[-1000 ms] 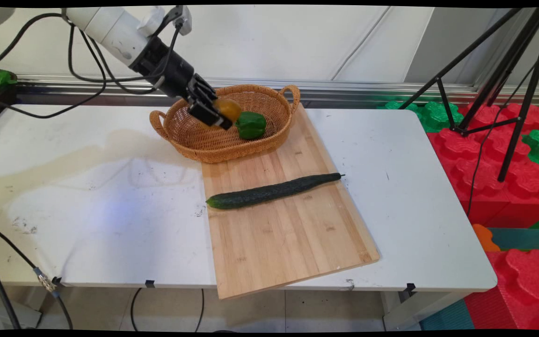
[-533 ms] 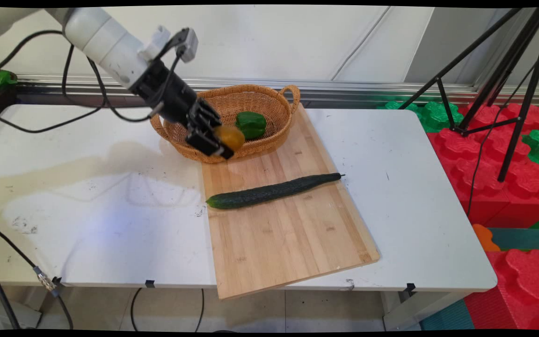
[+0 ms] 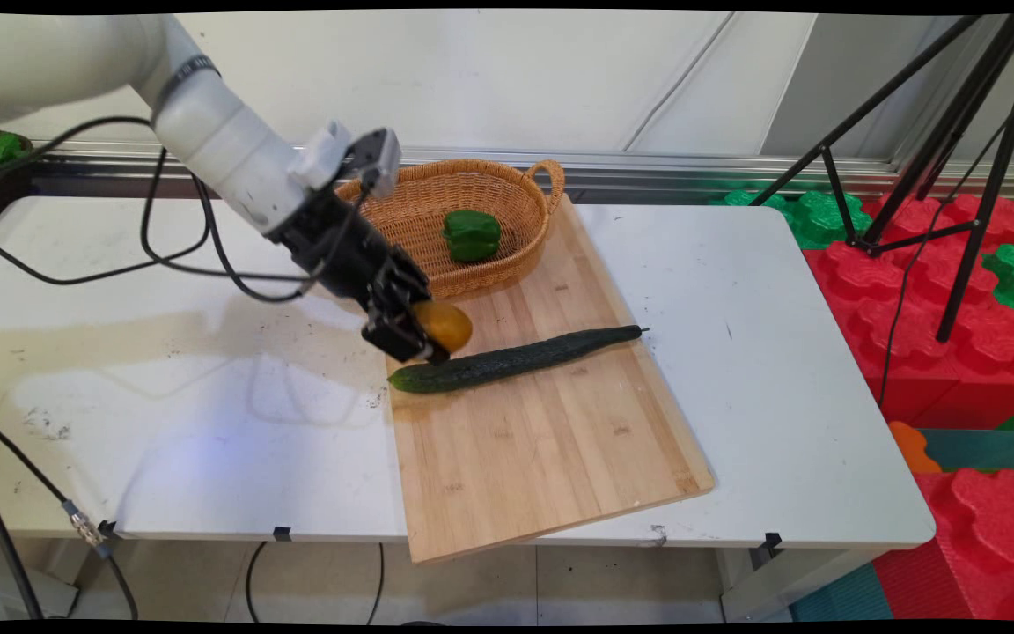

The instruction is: Place the picked object on the cutting board

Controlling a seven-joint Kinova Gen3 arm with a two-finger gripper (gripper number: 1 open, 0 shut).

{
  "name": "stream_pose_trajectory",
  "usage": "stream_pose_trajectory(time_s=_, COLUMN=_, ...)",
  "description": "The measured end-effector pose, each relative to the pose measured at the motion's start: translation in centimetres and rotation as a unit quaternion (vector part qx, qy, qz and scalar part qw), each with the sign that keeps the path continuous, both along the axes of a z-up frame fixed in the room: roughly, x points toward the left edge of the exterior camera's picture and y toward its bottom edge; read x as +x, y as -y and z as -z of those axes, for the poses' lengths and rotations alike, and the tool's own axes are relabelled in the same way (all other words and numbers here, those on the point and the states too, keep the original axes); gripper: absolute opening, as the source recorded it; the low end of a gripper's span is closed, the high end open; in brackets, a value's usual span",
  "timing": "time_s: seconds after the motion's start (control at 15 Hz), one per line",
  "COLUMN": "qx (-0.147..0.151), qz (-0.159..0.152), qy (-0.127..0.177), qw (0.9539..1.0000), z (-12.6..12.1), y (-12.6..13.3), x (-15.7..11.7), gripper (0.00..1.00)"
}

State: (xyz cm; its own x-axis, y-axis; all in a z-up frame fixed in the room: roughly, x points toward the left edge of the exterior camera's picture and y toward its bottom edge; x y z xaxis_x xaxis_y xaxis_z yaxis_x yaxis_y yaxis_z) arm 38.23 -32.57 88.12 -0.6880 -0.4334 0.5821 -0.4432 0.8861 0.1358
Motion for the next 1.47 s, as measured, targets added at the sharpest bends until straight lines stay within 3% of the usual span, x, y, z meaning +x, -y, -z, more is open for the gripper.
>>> stream_pose_trajectory(time_s=0.8, qx=0.019, qz=0.02, qy=0.04, qw=0.9988, z=6.1, y=-1.4, x=-4.2, gripper=0.0)
stream_pose_trajectory(time_s=1.47, qx=-0.005, qz=0.041, qy=0.066, qw=0.997, z=8.5, y=-2.2, x=-5.9, gripper=0.0)
